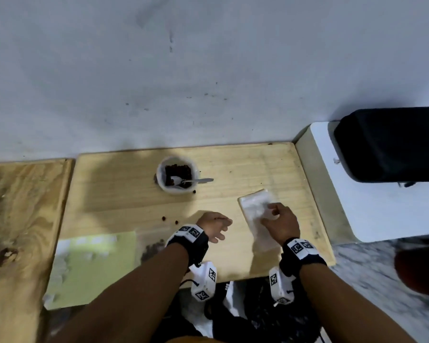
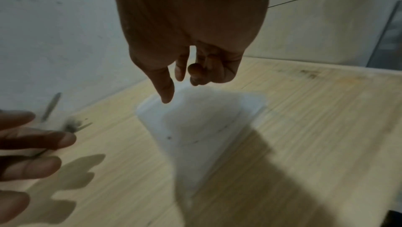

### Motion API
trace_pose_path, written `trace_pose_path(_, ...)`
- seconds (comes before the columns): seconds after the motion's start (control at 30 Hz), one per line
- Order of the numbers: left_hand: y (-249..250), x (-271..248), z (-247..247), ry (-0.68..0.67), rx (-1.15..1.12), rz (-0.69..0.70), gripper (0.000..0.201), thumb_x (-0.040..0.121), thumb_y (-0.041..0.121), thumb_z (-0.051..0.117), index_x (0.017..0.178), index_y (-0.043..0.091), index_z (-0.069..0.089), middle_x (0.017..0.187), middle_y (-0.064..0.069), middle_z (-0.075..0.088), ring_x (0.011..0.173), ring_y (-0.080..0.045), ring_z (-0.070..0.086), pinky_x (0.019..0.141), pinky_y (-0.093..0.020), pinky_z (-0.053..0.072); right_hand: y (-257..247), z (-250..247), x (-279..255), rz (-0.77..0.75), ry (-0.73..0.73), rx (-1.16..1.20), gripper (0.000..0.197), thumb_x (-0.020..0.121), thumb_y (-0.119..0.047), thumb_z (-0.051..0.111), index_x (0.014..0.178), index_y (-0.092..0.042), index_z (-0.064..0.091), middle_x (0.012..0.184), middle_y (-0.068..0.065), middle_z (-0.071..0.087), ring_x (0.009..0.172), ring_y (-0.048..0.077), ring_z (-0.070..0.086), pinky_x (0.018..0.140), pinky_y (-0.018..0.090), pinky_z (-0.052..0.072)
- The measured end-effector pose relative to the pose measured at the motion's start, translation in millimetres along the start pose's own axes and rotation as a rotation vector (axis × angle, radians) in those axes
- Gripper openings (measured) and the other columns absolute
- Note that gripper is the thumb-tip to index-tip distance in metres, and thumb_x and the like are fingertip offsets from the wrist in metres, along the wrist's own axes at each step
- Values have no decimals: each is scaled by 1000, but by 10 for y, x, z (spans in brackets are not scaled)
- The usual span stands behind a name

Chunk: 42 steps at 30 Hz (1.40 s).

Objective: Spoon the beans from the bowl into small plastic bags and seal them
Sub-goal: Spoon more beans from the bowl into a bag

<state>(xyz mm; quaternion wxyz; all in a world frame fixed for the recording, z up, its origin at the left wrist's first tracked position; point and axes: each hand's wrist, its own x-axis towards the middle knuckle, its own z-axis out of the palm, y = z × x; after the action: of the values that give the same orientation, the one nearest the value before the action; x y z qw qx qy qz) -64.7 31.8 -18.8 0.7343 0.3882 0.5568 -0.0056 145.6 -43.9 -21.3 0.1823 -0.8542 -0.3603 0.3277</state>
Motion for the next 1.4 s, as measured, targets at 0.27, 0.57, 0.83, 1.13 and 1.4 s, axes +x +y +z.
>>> trace_pose_path(0.27,352,452,628,137,29,16,13,85,23,70,97,19,66,88,-3,56,78,-21,54,59,-25,43,312,-145,436,121,-119,-129,73,72,-44,83,136,-24,52,131,3,56,116,26,59,94,37,50)
trace_pose_path(0.57,357,645,674,229,-18,23,16,82,14,71,98,12,70,75,-3,58,61,-20,50,58,-26,40,370,-292,572,73,-80,105,18,79,-17,81,93,-12,71,82,-10,65,86,14,60,74,20,40)
trace_pose_path(0.83,365,591,632,227,55,99,13,84,14,69,93,23,68,86,3,60,74,-17,54,61,-23,42,401,-413,568,8,-15,269,11,81,-12,77,74,-12,69,81,4,72,95,26,68,82,31,52)
trace_pose_path(1.13,496,301,371,334,-14,452,24,84,1,63,88,22,73,95,-5,69,84,-15,64,64,-22,47,-115,-532,397,40,-415,549,31,84,3,71,70,-21,57,54,-7,43,44,10,33,41,19,25)
trace_pose_path(1.4,450,-63,-279,314,289,582,30,87,0,58,78,25,73,63,14,62,53,-3,49,56,-21,40,-878,-310,230,-177,-397,405,28,77,11,73,86,-16,78,77,-3,74,76,6,67,80,25,52)
